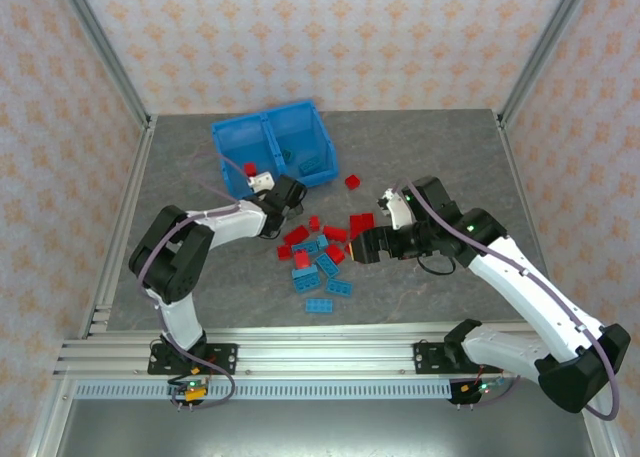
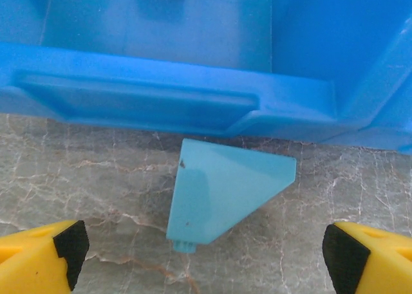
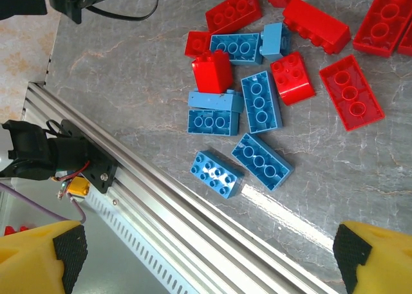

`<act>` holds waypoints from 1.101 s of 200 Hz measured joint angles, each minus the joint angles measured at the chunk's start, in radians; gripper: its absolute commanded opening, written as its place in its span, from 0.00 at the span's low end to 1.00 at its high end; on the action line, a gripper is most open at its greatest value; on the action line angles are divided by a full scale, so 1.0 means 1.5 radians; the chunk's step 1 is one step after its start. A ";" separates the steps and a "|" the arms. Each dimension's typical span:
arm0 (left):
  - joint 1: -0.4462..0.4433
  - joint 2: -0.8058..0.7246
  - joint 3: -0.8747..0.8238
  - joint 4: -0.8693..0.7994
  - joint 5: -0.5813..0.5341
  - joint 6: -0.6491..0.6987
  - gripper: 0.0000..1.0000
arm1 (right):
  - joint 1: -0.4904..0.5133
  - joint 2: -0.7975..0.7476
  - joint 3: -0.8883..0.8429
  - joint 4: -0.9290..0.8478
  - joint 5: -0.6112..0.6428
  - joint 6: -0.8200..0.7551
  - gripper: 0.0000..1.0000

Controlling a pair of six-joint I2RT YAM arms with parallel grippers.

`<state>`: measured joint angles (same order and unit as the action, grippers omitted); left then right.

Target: Sort the legos into containers by color

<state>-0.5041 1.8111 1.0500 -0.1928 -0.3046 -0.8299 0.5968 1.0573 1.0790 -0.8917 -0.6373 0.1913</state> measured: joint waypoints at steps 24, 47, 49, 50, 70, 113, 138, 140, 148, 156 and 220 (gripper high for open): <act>0.007 0.024 0.034 -0.009 -0.005 0.016 0.97 | 0.000 0.000 0.000 -0.001 -0.005 -0.001 0.99; 0.015 0.051 0.080 -0.022 -0.013 0.035 0.95 | 0.000 0.000 0.000 -0.004 -0.007 -0.001 0.99; 0.015 0.052 0.081 -0.023 -0.013 0.035 0.95 | 0.000 0.000 0.000 -0.005 -0.007 -0.002 0.99; 0.016 0.053 0.083 -0.023 -0.014 0.035 0.95 | 0.000 0.000 0.000 -0.005 -0.007 -0.002 0.99; 0.025 0.063 0.089 -0.034 -0.014 0.041 0.93 | 0.000 0.000 0.002 -0.014 -0.007 -0.003 0.99; 0.045 0.108 0.091 -0.038 0.001 0.048 0.81 | 0.000 -0.016 0.005 -0.022 -0.010 -0.008 0.99; 0.046 0.117 0.105 -0.041 0.007 0.048 0.75 | 0.000 -0.025 0.005 -0.028 -0.010 -0.013 0.99; 0.046 0.118 0.106 -0.042 0.006 0.048 0.74 | 0.000 -0.025 0.005 -0.029 -0.010 -0.013 0.99; 0.046 0.122 0.110 -0.046 0.005 0.048 0.72 | 0.000 -0.027 0.005 -0.033 -0.009 -0.014 0.99; 0.046 0.123 0.112 -0.050 0.005 0.048 0.67 | 0.000 -0.030 0.005 -0.036 -0.009 -0.016 0.99; 0.045 0.118 0.107 -0.047 0.006 0.040 0.46 | 0.000 -0.042 0.016 -0.063 -0.009 -0.025 0.99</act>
<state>-0.4366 1.9877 1.2110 -0.2630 -0.2955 -0.7696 0.5968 0.9947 1.1034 -0.9859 -0.6502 0.1539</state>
